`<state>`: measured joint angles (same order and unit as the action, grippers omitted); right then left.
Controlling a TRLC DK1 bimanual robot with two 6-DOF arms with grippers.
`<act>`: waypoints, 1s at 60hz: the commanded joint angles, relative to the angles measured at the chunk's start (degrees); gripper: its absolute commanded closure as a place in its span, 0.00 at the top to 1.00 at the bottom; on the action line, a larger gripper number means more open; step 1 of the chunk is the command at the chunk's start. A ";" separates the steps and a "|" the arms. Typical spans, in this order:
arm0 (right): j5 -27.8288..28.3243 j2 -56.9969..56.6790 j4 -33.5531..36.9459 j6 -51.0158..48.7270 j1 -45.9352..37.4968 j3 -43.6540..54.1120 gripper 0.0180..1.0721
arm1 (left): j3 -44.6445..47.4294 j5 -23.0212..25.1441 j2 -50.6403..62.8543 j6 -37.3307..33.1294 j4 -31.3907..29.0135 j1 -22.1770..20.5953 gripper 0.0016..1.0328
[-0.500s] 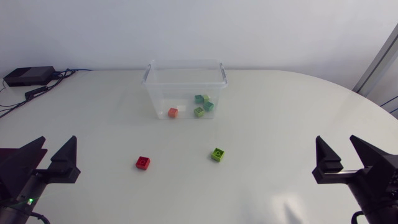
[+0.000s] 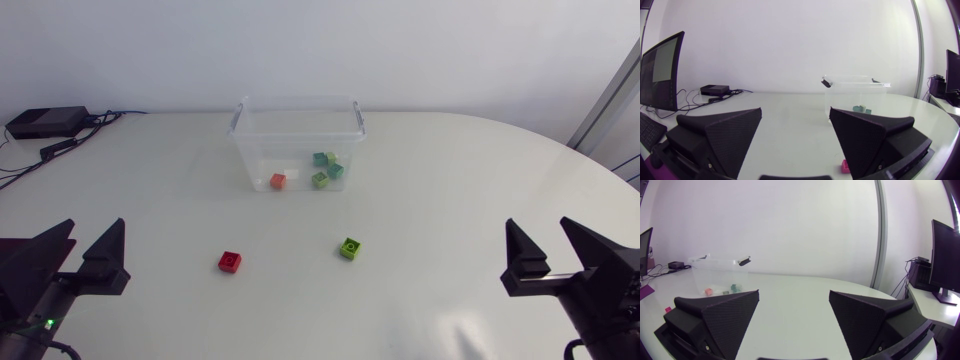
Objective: Place the duplo bricks in the container
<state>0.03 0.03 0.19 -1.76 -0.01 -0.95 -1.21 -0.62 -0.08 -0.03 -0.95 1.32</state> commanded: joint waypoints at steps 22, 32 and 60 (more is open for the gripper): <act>1.55 9.81 1.04 -0.79 1.86 -7.14 0.96 | -8.89 0.18 6.58 0.38 -3.88 -0.27 0.92; 2.08 27.39 1.40 -0.70 2.82 -16.28 0.96 | -18.30 0.18 24.16 1.35 -5.03 -2.38 0.92; 9.64 59.38 9.92 0.27 11.35 -33.33 0.96 | -46.42 0.10 72.50 -3.66 -28.23 -13.10 0.94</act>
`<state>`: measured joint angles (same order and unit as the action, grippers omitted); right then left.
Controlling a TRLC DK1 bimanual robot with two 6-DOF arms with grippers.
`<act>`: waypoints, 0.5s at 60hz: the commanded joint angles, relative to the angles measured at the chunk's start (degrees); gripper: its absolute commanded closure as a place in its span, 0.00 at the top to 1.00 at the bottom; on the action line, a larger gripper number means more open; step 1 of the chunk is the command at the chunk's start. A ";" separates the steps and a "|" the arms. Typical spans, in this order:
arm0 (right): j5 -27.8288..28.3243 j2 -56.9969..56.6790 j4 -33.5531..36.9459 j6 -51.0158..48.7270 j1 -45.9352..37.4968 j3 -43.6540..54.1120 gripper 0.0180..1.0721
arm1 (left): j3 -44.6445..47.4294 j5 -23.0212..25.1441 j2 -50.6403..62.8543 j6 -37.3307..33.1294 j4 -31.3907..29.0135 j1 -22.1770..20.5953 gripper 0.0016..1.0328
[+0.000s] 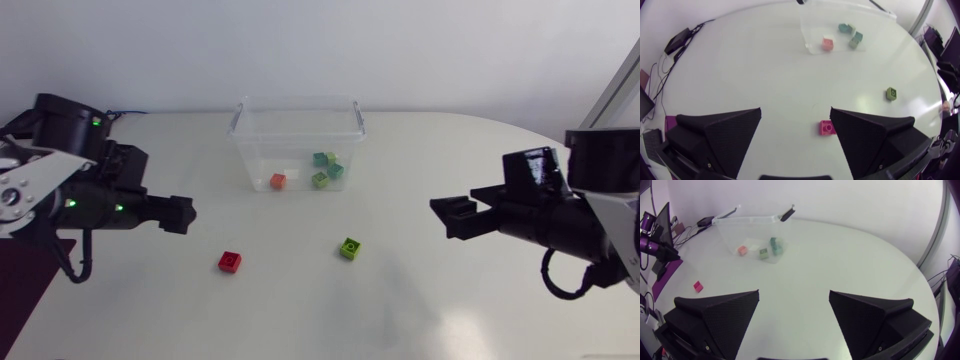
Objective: Place the duplo bricks in the container
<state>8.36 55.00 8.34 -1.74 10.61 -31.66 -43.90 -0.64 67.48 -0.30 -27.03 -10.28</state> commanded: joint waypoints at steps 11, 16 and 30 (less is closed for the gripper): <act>5.17 16.98 6.60 -1.16 4.42 -9.82 0.96 | -9.63 0.12 18.83 -4.45 -6.81 -4.22 0.93; 9.92 21.81 7.57 -6.70 4.51 -12.11 0.96 | -10.24 0.12 21.99 -4.01 -6.81 -5.98 0.91; 3.94 35.61 14.86 -17.25 14.70 -20.72 0.96 | -11.38 0.21 29.81 -3.84 -7.16 -9.76 0.83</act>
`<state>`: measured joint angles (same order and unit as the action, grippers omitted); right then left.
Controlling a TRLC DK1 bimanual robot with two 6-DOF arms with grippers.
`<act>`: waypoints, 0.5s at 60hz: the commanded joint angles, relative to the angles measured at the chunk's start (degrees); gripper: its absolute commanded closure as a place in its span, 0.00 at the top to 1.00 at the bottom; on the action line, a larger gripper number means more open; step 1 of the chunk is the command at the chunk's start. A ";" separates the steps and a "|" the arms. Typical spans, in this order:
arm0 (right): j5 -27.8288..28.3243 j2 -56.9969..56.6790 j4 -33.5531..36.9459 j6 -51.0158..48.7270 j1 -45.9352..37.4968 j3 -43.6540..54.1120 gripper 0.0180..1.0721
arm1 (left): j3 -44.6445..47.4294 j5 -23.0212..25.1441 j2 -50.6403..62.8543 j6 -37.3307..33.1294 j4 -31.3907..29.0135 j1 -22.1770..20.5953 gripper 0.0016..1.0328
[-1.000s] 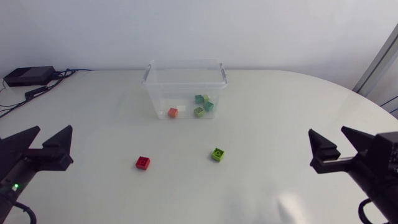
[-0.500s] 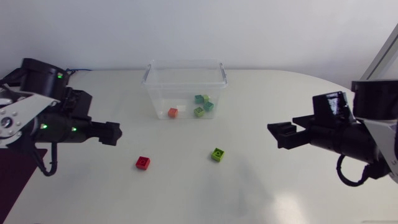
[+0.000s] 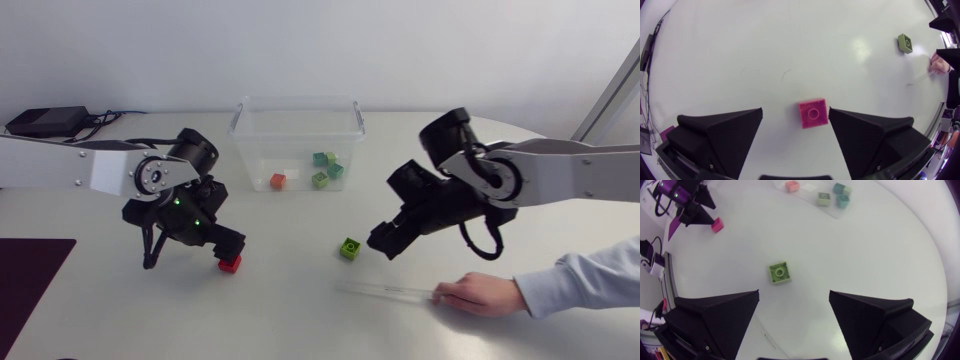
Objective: Place the duplo bricks in the container
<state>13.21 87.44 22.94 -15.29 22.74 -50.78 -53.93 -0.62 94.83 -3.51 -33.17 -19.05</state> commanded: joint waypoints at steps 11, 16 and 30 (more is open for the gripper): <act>-3.63 10.47 -0.44 -5.45 6.61 -5.73 0.96 | -1.61 0.18 9.15 -0.01 -0.58 -3.28 0.59; -5.92 13.81 -0.53 -5.37 7.32 -8.28 0.96 | -1.26 1.33 11.87 0.26 2.23 -2.92 0.38; -8.29 16.36 -2.11 -9.50 4.15 -10.12 0.96 | 1.20 7.30 6.86 -3.08 5.39 2.35 0.18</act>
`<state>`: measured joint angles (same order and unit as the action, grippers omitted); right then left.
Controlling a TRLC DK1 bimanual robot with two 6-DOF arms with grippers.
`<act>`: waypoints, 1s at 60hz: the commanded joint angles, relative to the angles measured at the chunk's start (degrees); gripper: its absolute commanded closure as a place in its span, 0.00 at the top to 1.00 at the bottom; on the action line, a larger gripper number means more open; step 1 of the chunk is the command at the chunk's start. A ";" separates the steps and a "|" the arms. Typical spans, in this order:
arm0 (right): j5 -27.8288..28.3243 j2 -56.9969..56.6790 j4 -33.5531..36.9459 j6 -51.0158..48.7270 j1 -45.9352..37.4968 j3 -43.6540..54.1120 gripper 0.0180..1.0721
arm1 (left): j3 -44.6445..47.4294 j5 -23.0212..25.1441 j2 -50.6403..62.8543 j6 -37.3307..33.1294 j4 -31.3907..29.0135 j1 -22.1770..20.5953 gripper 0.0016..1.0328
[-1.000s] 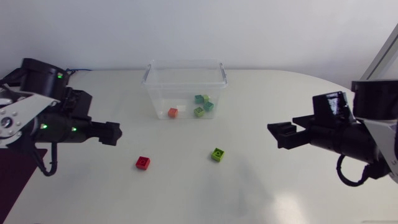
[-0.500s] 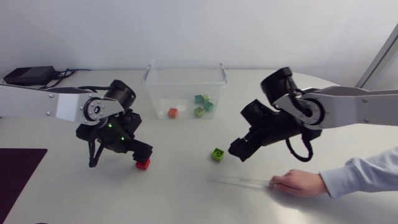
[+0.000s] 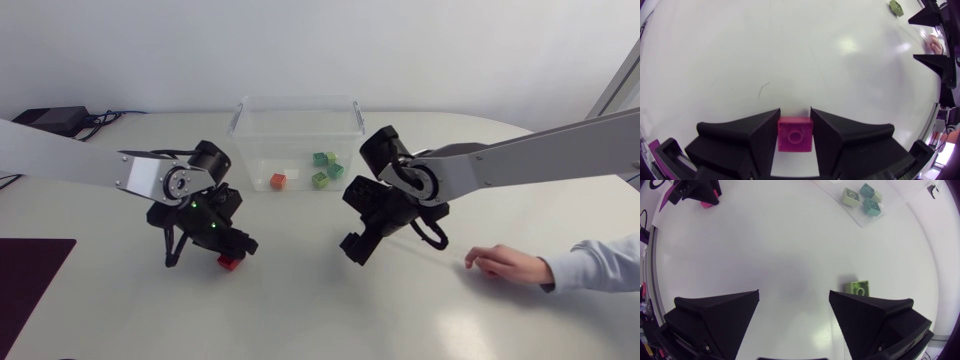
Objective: Place the duplo bricks in the container
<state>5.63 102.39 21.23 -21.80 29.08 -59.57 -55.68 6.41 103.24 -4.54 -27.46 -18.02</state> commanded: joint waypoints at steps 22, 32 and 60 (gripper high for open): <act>1.32 2.64 1.71 -10.10 -14.84 -6.35 0.96 | 9.10 0.26 -18.60 -4.43 -5.23 -0.88 0.17; 1.67 5.45 2.41 -10.45 -16.51 -9.16 0.96 | 8.04 0.26 -27.66 -4.43 -9.89 -1.14 0.17; 6.76 -14.50 12.87 -21.35 -12.82 8.51 0.96 | -1.89 0.26 -38.29 -3.37 -10.51 0.36 0.17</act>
<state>12.01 91.72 32.47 -38.98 14.96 -54.30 -55.18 6.41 64.58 -7.77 -40.32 -18.02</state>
